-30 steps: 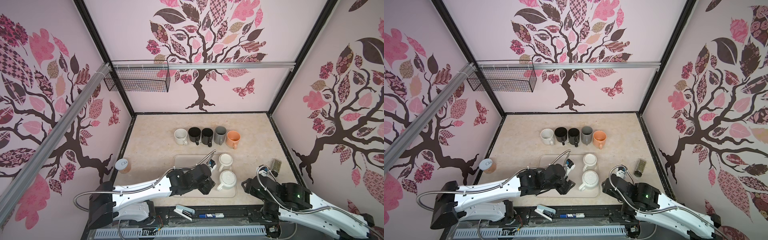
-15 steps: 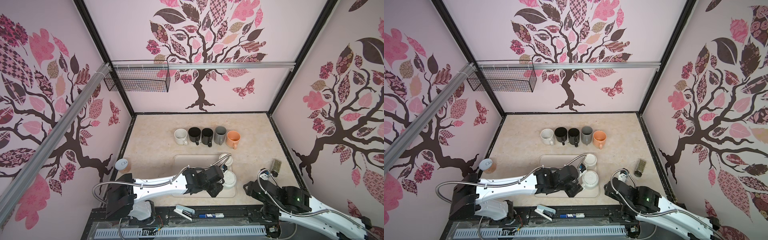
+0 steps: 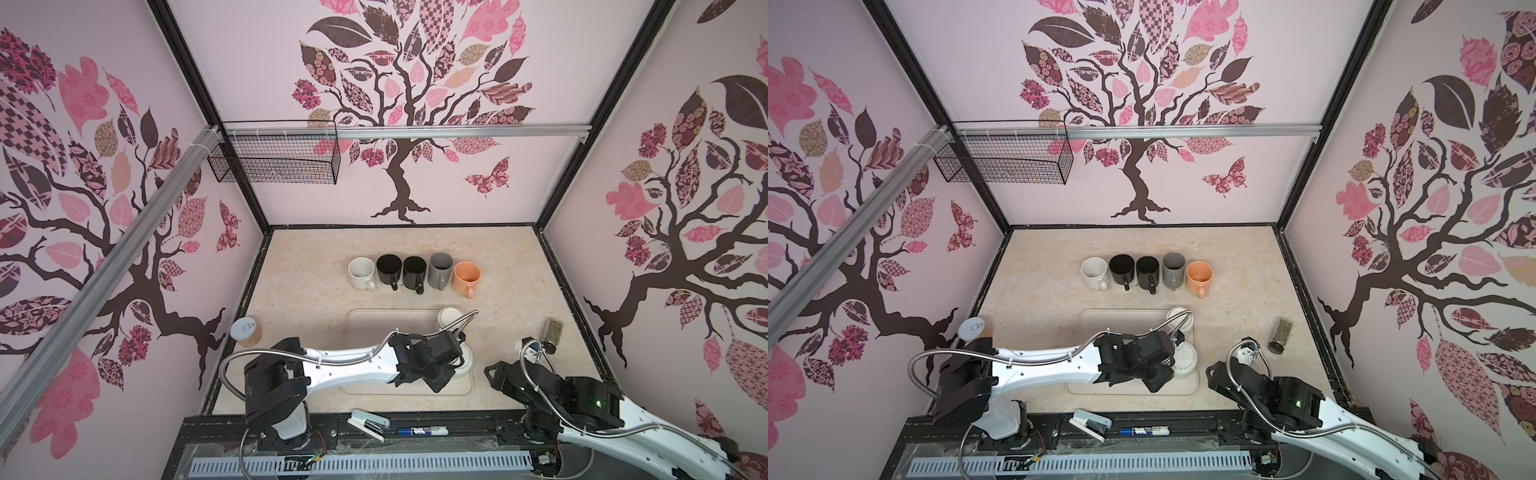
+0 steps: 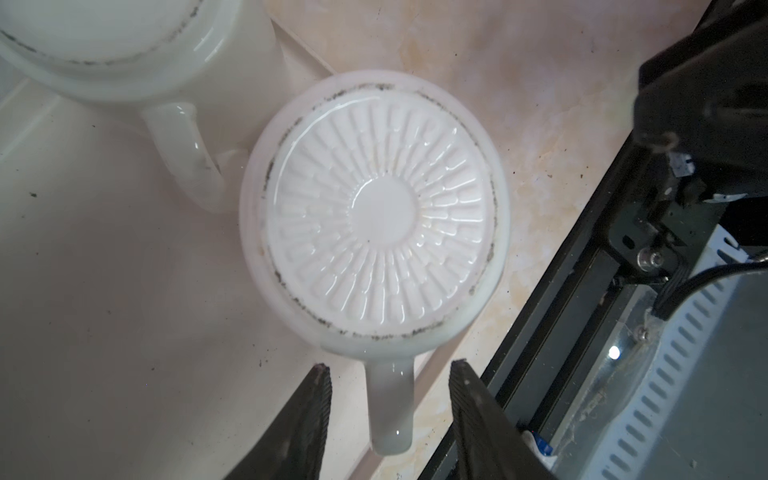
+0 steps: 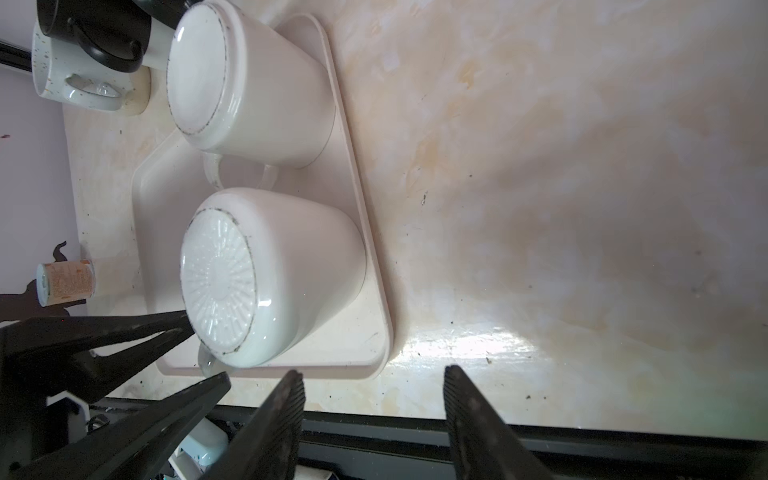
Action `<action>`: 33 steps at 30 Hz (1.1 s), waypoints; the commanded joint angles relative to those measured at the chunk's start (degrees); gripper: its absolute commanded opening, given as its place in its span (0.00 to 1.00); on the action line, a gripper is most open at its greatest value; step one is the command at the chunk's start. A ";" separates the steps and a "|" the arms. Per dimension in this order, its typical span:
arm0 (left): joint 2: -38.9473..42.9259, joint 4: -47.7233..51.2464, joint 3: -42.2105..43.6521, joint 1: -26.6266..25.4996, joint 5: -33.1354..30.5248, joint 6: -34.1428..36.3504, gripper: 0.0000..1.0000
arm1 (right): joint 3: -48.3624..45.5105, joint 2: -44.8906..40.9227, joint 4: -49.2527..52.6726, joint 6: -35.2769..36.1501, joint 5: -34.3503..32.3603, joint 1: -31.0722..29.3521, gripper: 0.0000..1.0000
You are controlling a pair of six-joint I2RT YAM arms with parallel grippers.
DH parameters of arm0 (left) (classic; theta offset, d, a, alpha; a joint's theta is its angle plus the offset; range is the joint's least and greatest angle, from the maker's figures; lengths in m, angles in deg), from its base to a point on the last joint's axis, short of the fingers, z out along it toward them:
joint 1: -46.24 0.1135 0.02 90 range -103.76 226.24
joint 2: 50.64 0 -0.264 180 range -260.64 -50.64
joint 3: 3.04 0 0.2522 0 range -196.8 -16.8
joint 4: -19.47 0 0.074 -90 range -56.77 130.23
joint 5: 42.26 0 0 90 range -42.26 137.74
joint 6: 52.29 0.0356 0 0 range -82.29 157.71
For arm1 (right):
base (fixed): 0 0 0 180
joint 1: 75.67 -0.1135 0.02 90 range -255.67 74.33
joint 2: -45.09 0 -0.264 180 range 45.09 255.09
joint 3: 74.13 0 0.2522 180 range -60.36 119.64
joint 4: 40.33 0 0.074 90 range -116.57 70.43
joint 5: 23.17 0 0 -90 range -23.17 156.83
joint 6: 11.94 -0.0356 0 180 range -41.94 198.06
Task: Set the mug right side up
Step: 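Move the left gripper over the upside-down white ribbed mug nearest the robot, then lower the left gripper and close it on the white mug's handle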
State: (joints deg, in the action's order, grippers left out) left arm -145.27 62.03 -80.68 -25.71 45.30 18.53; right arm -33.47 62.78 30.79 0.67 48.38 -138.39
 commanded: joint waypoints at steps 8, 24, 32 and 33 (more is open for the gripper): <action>-3.35 0.64 -4.04 0.40 -2.61 1.42 0.44 | -0.70 -3.95 1.07 -1.03 -1.58 -0.28 0.58; -4.39 0.78 -4.06 0.83 -4.29 2.56 0.35 | -1.32 -3.81 -0.31 -0.65 -1.84 -0.22 0.57; -5.07 1.17 -4.67 0.80 -4.67 3.51 0.32 | -1.96 -2.95 -2.08 -0.41 -1.23 -0.26 0.57; -5.04 1.14 -4.66 0.75 -4.91 3.41 0.32 | -1.90 -2.93 -2.12 -0.35 -1.36 -0.24 0.57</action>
State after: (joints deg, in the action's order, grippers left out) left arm -150.26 63.38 -82.71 -25.29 41.72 21.15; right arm -35.72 59.35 28.39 0.67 48.00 -138.39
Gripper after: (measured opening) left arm 0.320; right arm 0.573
